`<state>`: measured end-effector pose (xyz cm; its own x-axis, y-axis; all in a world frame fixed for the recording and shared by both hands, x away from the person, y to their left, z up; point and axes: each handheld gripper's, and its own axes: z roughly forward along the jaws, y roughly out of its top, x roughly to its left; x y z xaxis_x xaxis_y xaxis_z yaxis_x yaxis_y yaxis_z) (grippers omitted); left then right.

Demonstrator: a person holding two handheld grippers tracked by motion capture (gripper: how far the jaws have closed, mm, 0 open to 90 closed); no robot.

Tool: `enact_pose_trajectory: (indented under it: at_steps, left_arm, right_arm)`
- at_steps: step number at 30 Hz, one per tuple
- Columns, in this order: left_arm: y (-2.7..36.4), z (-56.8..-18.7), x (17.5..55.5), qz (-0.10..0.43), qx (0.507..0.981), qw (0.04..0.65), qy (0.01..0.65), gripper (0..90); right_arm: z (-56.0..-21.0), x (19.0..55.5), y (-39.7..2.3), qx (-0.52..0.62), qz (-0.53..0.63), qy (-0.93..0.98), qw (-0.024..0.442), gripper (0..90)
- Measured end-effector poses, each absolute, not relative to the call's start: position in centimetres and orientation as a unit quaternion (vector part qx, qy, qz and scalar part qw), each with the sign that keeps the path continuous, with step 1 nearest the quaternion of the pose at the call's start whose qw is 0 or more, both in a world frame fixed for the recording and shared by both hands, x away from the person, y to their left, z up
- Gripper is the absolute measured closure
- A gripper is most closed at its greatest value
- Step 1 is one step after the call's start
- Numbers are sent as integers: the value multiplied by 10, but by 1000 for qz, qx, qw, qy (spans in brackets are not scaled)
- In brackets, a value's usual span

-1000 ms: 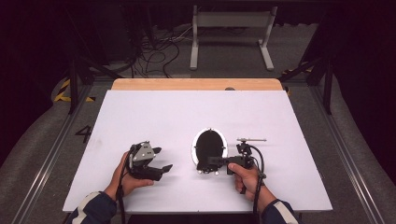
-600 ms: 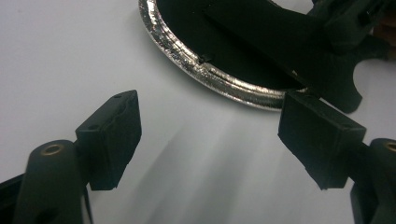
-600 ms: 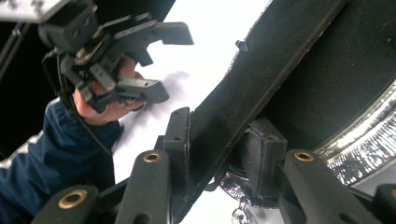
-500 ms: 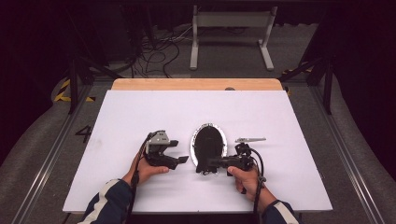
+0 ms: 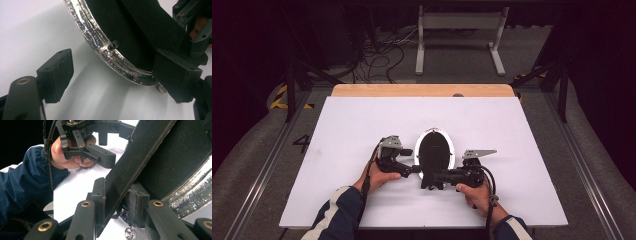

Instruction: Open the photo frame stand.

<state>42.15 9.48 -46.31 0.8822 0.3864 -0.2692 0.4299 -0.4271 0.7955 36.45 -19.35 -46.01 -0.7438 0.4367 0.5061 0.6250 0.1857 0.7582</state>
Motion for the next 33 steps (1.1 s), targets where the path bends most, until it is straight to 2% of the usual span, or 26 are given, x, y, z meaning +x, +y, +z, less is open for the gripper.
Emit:
enact_pose_trajectory:
  at_steps: [3,9,18,19,25,26,33]
  left_arm:
    - [94,-464,421,-40,846,478,232,185]
    - [94,-458,416,-52,838,503,205,284]
    - [98,-453,412,-54,825,521,214,314]
    - [99,-452,411,-53,823,523,214,353]
    - [102,-446,403,-41,814,542,206,433]
    - [101,-446,402,-42,813,543,204,468]
    - [99,-446,400,-28,826,530,193,556]
  right_arm:
    - [-458,362,-192,-333,-536,-772,76,711]
    - [-454,359,-189,-318,-528,-785,61,723]
    - [-454,358,-191,-320,-522,-788,59,725]
    - [-454,357,-191,-321,-519,-790,58,726]
    - [-455,357,-192,-328,-512,-793,53,737]
    - [-455,357,-192,-329,-510,-793,51,738]
    - [-455,356,-192,-329,-506,-796,42,739]
